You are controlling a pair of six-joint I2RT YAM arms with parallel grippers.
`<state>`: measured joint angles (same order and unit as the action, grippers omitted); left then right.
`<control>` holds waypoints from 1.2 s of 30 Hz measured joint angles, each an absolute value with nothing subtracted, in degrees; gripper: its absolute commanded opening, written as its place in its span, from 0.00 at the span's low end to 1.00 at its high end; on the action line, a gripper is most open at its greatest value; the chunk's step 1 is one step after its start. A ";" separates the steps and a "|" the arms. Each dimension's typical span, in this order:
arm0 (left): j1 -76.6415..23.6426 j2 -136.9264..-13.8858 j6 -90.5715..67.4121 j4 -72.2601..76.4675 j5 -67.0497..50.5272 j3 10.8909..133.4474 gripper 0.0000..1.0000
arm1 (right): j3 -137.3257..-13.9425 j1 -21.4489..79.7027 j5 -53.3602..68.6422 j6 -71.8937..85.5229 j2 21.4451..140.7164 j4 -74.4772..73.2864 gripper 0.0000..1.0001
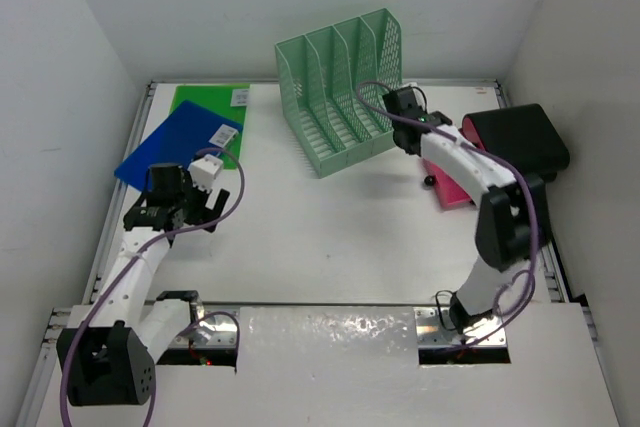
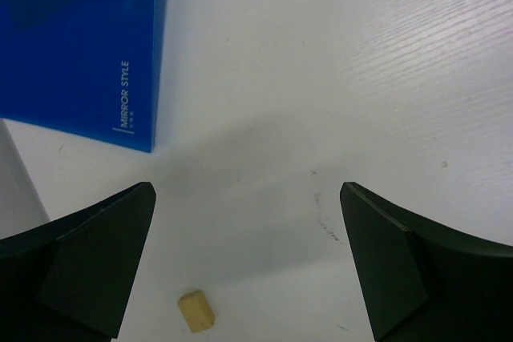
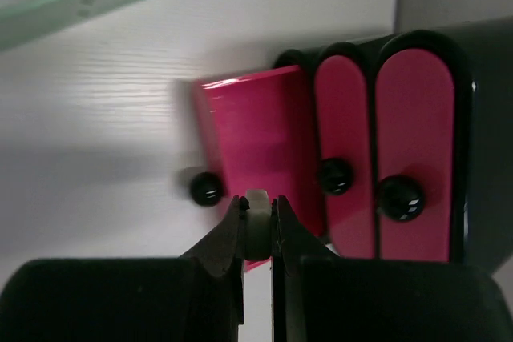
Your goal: Organize the desk
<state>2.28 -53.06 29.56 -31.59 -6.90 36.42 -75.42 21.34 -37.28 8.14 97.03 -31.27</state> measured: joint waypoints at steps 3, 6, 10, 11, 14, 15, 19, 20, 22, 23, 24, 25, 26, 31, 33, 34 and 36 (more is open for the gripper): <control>2.28 -52.14 29.45 -31.33 -4.38 35.35 1.00 | -82.98 19.07 -42.65 4.89 106.26 -38.19 0.00; 2.28 -50.81 29.50 -31.16 -1.72 34.79 0.99 | -87.39 17.23 -47.31 2.94 113.30 -42.83 0.03; 2.28 -50.13 29.50 -31.03 2.24 34.63 1.00 | -88.97 15.66 -51.07 1.67 118.63 -46.76 0.20; 2.28 -50.13 29.50 -30.92 3.16 34.41 1.00 | -88.95 15.42 -51.24 1.52 119.17 -47.37 0.26; 2.28 -50.15 29.52 -30.81 5.69 33.26 1.00 | -88.82 15.09 -51.24 1.21 119.55 -48.10 0.58; 2.28 -50.15 29.52 -30.81 6.35 32.93 1.00 | -88.82 15.09 -51.24 1.23 119.52 -48.05 0.63; 2.28 -50.19 29.54 -31.14 8.58 32.08 1.00 | -88.73 15.11 -50.83 0.69 119.31 -48.07 0.71; 2.28 -50.19 29.58 -31.14 9.10 31.88 1.00 | -88.73 15.11 -50.61 0.62 119.09 -48.07 0.71; 2.37 -50.09 29.87 -31.16 11.03 31.14 1.00 | -88.66 15.11 -49.54 0.58 118.02 -48.03 0.71; 2.72 -49.87 30.17 -31.18 11.92 30.59 1.00 | -88.49 15.11 -48.77 0.56 117.14 -47.81 0.71; 3.36 -49.50 30.74 -31.24 12.62 29.85 0.99 | -88.14 15.11 -48.03 0.54 115.90 -47.53 0.71; 4.10 -49.08 31.44 -31.57 13.08 29.19 0.99 | -87.68 15.14 -47.16 0.51 114.19 -47.11 0.72; 5.72 -48.62 32.34 -31.92 13.63 28.45 0.97 | -87.07 15.18 -46.09 0.49 112.38 -46.59 0.72; 21.45 -47.90 39.13 -34.06 10.85 26.92 0.72 | -82.83 16.21 -40.05 0.56 99.48 -42.89 0.72; 27.66 -48.05 41.45 -34.98 9.41 26.94 0.74 | -81.45 17.15 -37.56 0.73 94.74 -41.25 0.72; 30.20 -48.66 42.70 -35.70 8.27 26.94 0.74 | -80.58 17.67 -36.40 0.91 92.31 -40.14 0.72; 33.89 -51.00 44.86 -36.71 6.52 26.94 0.70 | -79.11 18.96 -35.11 1.15 88.42 -38.61 0.73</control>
